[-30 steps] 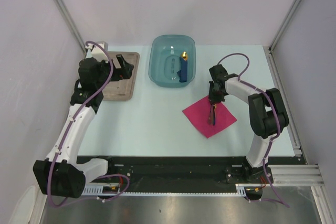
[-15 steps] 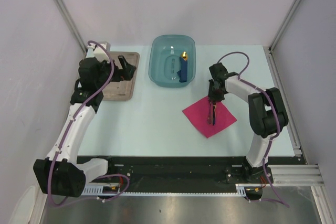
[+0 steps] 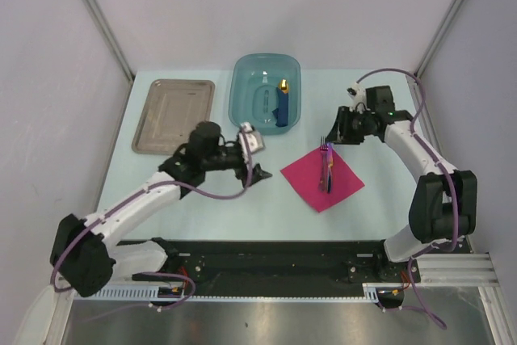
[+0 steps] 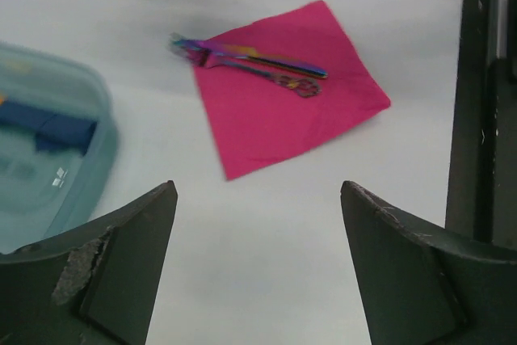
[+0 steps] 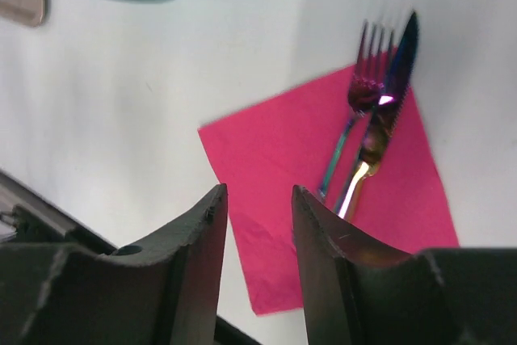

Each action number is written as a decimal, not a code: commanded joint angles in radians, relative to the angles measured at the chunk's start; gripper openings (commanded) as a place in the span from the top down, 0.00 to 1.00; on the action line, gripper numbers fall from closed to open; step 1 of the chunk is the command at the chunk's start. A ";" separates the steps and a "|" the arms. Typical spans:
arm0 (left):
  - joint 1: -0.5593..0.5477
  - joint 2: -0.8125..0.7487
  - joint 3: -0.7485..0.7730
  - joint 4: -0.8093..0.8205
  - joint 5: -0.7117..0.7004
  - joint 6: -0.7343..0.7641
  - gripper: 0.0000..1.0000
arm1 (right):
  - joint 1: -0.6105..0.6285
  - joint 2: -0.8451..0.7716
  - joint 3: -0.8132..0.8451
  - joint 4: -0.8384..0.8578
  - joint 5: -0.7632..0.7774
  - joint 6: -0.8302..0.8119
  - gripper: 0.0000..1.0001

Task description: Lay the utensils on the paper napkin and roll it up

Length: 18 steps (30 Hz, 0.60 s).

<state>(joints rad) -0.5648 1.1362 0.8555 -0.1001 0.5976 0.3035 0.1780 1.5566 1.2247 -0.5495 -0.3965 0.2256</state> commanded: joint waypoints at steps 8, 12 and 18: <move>-0.391 0.426 0.049 0.246 -0.030 0.442 0.34 | -0.218 0.020 -0.042 -0.271 -0.257 -0.333 0.60; -0.443 0.525 0.088 0.249 -0.044 0.513 0.36 | -0.255 0.046 -0.047 -0.308 -0.228 -0.365 0.62; -0.477 0.657 0.154 0.272 -0.102 0.533 0.35 | -0.290 0.082 -0.048 -0.340 -0.232 -0.402 0.66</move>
<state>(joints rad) -1.0214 1.7405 0.9401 0.1123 0.5270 0.7677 -0.0944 1.6230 1.1561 -0.8421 -0.6250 -0.1196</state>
